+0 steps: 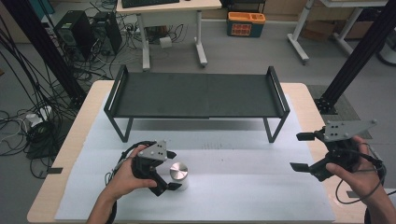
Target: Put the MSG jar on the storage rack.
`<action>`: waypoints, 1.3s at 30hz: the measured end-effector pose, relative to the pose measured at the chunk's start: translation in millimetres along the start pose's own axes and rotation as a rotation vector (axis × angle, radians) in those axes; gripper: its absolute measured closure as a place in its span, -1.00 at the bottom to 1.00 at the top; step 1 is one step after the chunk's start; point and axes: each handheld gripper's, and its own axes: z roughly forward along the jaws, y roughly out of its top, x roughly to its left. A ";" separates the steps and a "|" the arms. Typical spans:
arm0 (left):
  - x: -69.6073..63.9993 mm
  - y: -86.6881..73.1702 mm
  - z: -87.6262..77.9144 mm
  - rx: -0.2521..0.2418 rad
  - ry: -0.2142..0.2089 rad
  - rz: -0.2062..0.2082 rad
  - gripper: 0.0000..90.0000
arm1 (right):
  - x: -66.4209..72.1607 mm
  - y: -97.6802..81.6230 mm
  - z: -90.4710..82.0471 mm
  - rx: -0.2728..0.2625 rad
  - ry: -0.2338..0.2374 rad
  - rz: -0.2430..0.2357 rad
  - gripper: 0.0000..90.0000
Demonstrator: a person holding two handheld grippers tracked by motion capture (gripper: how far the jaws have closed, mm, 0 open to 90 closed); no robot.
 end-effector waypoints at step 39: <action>1.6 -7.8 18.7 -0.004 -0.016 -0.007 -0.48 | 3.8 -0.9 -4.1 -0.019 -0.003 -0.012 -0.90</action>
